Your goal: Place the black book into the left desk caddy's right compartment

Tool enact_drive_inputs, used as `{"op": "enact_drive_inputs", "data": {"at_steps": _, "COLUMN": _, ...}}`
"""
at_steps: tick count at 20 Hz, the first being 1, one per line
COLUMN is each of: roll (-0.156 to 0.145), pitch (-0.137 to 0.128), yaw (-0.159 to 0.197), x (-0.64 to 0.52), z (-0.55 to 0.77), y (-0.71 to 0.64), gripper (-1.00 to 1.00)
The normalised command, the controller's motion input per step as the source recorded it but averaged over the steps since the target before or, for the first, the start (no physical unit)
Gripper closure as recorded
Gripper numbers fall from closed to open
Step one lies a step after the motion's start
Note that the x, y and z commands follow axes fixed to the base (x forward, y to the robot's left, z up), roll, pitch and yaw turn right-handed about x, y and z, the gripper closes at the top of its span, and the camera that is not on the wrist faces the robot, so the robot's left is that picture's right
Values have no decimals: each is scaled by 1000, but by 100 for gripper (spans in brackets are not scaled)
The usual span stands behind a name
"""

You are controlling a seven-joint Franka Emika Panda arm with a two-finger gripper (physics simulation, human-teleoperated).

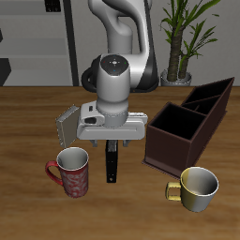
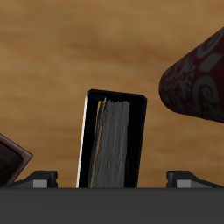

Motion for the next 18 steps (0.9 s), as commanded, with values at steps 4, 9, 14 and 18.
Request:
{"op": "enact_drive_inputs", "data": {"at_steps": 4, "roll": -15, "pitch": 18, "yaw": -10, "x": -8, "z": -158, "y": -95, "gripper": 100}}
{"op": "enact_drive_inputs", "data": {"at_steps": 9, "roll": 18, "pitch": -28, "yaw": -7, "x": -171, "z": 182, "y": 73, "gripper": 100}}
{"op": "enact_drive_inputs", "data": {"at_steps": 14, "roll": -5, "pitch": -53, "yaw": -27, "x": -178, "z": 436, "y": 110, "gripper": 100}}
{"op": "enact_drive_inputs", "data": {"at_steps": 18, "roll": -17, "pitch": -74, "yaw": -27, "x": -322, "z": 753, "y": 169, "gripper": 100}}
